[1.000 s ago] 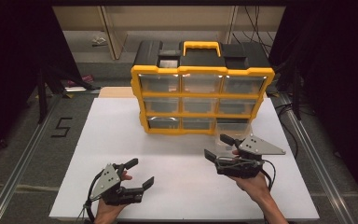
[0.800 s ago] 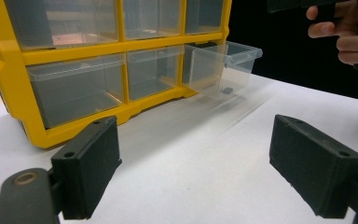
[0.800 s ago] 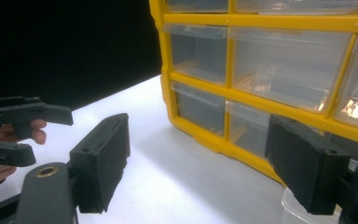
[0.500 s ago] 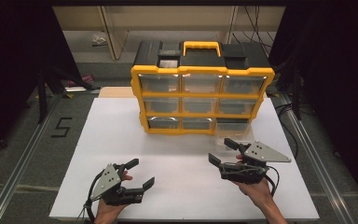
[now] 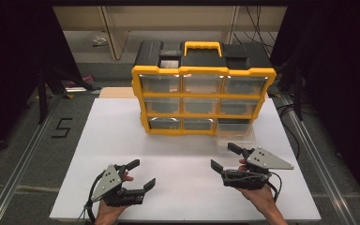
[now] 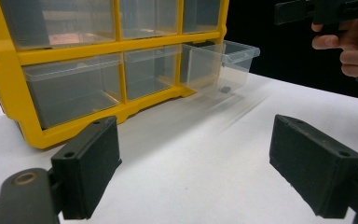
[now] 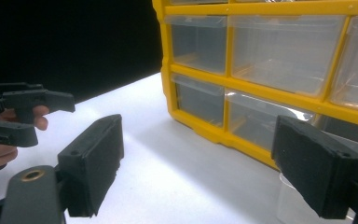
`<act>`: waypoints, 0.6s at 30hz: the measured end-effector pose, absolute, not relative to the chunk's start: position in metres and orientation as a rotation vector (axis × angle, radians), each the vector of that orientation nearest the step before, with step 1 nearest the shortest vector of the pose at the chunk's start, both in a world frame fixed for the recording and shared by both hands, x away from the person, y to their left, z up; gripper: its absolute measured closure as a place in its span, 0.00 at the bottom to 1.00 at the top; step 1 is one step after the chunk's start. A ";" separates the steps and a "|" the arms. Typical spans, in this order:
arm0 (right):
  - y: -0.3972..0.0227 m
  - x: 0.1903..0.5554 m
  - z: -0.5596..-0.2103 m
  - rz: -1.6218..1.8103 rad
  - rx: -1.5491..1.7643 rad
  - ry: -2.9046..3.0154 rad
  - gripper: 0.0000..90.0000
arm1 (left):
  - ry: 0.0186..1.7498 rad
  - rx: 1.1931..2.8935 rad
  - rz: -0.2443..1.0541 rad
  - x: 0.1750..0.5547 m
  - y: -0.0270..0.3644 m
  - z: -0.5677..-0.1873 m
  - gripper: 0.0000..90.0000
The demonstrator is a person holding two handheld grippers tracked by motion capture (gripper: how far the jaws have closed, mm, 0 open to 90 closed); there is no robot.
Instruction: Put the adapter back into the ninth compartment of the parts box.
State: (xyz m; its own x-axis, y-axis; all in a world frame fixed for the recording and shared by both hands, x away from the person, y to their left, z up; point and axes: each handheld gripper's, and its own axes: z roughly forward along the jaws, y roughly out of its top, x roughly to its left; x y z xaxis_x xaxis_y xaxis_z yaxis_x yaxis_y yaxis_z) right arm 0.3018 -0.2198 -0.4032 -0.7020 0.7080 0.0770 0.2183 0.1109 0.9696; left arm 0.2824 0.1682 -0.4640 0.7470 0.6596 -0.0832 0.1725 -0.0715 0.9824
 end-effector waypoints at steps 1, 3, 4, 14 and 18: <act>-0.220 0.301 -0.404 1.623 0.898 1.985 0.19 | 0.680 1.624 0.457 0.282 0.168 -0.464 0.18; -0.221 0.300 -0.405 1.628 0.898 1.981 0.19 | 0.681 1.625 0.456 0.282 0.168 -0.464 0.18; -0.222 0.300 -0.405 1.627 0.896 1.975 0.19 | 0.680 1.625 0.456 0.282 0.168 -0.464 0.18; -0.221 0.295 -0.411 1.626 0.880 1.972 0.19 | 0.678 1.628 0.451 0.282 0.168 -0.464 0.18; -0.222 0.294 -0.414 1.623 0.883 1.972 0.19 | 0.678 1.630 0.447 0.282 0.167 -0.464 0.18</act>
State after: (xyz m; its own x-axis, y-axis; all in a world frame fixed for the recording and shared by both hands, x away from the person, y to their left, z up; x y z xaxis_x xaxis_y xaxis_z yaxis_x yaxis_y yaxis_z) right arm 0.2944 -0.2223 -0.4136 -0.7017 0.7096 0.0634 0.1989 0.1096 0.9739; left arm 0.2823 0.1672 -0.4644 0.7518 0.6537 -0.0868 0.1783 -0.0748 0.9811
